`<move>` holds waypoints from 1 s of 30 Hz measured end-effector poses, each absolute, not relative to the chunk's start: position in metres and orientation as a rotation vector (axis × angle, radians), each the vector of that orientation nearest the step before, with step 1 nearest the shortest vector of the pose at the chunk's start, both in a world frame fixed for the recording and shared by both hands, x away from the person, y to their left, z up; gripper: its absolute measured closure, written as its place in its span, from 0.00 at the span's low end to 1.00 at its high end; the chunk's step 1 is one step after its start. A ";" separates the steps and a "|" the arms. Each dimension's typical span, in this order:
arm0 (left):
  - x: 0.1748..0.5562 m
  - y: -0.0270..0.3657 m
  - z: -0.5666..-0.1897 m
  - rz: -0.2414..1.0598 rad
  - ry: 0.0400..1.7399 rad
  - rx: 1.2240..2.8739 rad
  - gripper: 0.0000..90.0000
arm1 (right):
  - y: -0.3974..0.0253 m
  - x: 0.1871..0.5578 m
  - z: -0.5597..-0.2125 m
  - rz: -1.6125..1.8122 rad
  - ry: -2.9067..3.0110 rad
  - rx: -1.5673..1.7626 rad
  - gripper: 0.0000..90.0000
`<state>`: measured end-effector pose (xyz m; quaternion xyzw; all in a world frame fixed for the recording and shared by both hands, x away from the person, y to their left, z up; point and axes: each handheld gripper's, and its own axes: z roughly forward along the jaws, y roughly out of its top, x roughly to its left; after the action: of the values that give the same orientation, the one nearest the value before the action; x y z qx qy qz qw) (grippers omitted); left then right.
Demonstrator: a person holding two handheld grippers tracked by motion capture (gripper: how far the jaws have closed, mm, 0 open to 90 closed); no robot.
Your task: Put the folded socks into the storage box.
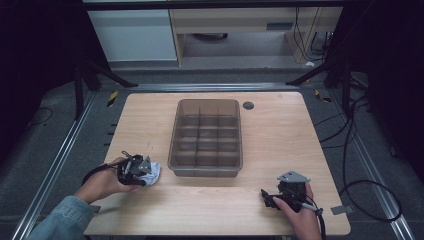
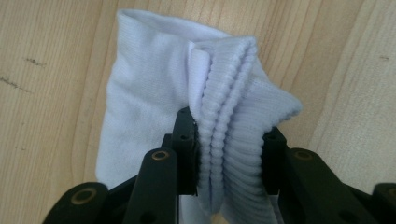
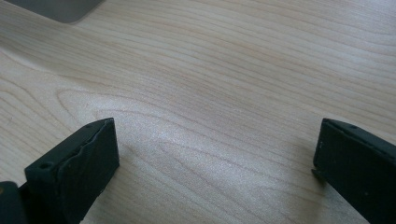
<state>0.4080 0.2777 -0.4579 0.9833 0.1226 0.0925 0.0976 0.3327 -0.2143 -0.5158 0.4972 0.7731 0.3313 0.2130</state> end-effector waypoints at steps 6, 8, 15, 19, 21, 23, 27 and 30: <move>0.417 0.281 -0.449 0.207 0.350 2.911 0.75 | -0.214 0.333 -0.516 0.919 2.147 1.378 0.00; 0.417 0.280 -0.446 0.205 0.347 2.921 0.75 | -0.214 0.333 -0.516 0.919 2.147 1.377 0.00; 0.417 0.282 -0.434 0.194 0.332 2.913 0.75 | -0.214 0.333 -0.516 0.920 2.147 1.377 0.00; 0.417 0.283 -0.428 0.189 0.329 2.913 0.75 | -0.215 0.333 -0.516 0.920 2.149 1.373 0.00; 0.417 0.284 -0.426 0.189 0.327 2.911 0.75 | -0.215 0.333 -0.516 0.919 2.148 1.372 0.00; 0.418 0.285 -0.425 0.191 0.327 2.911 0.75 | -0.215 0.333 -0.516 0.921 2.148 1.374 0.00; 0.417 0.288 -0.417 0.177 0.325 2.900 0.75 | -0.215 0.333 -0.516 0.921 2.148 1.374 0.00; 0.417 0.289 -0.410 0.186 0.320 2.909 0.75 | -0.215 0.333 -0.516 0.921 2.149 1.374 0.00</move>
<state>0.4171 0.2892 -0.4104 0.9866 0.1084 0.0630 0.1044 0.3330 -0.2146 -0.5159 0.4950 0.7742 0.3317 0.2135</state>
